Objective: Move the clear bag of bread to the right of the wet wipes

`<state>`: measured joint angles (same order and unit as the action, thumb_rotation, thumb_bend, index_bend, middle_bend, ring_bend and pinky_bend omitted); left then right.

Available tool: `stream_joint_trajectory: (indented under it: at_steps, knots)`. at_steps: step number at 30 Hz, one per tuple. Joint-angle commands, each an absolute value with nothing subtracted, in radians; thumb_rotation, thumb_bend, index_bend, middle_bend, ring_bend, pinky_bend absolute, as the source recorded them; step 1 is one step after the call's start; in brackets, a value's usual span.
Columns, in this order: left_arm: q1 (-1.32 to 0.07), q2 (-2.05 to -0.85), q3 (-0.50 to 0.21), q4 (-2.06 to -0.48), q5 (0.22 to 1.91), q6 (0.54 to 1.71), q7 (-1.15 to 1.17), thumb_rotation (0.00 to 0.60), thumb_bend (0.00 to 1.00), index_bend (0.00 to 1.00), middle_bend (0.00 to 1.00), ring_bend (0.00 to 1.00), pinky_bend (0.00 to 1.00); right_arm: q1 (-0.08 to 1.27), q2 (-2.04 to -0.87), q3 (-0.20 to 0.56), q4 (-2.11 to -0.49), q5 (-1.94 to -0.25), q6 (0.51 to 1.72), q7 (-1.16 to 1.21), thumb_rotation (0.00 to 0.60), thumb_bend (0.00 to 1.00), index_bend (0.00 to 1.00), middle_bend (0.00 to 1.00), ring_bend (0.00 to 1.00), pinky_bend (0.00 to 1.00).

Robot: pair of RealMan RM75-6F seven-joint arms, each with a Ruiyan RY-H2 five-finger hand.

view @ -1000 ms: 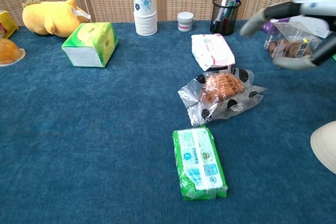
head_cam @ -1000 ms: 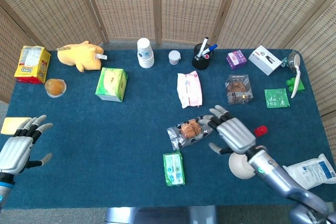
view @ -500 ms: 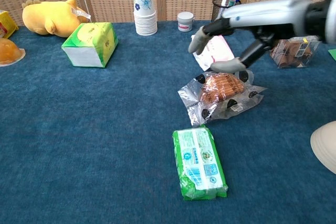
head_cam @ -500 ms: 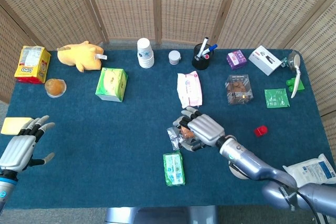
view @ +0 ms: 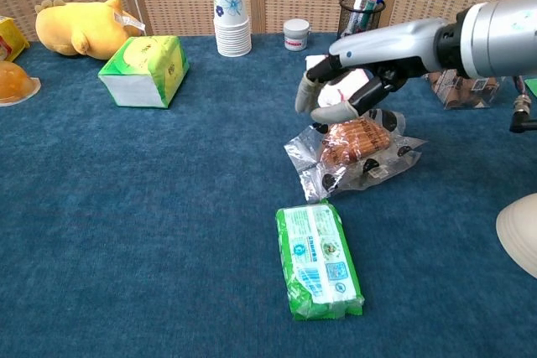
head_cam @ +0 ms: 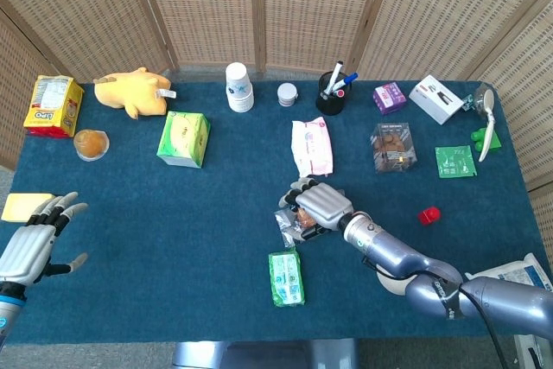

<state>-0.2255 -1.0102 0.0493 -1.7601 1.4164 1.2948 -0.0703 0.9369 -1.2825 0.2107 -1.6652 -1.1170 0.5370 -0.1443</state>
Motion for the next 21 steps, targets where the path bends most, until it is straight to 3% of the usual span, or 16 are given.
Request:
stream_joint_trajectory:
  at_steps: [1,21]
  knots:
    - [-0.223,-1.011,0.048,-1.761,1.426,1.294,-0.074,0.6,0.3,0.15,0.02,0.0,0.0,0.961,-1.299,0.173,-1.621,-1.071,0.517,-0.175,0.261,0.45,0.25,0.26,0.12,0.13]
    - [-0.229,-1.017,0.023,-1.752,1.427,1.262,-0.079,0.6,0.3,0.15,0.01,0.0,0.0,0.966,-1.268,0.063,-1.587,-1.002,0.549,-0.204,0.242,0.45,0.34,0.35,0.23,0.22]
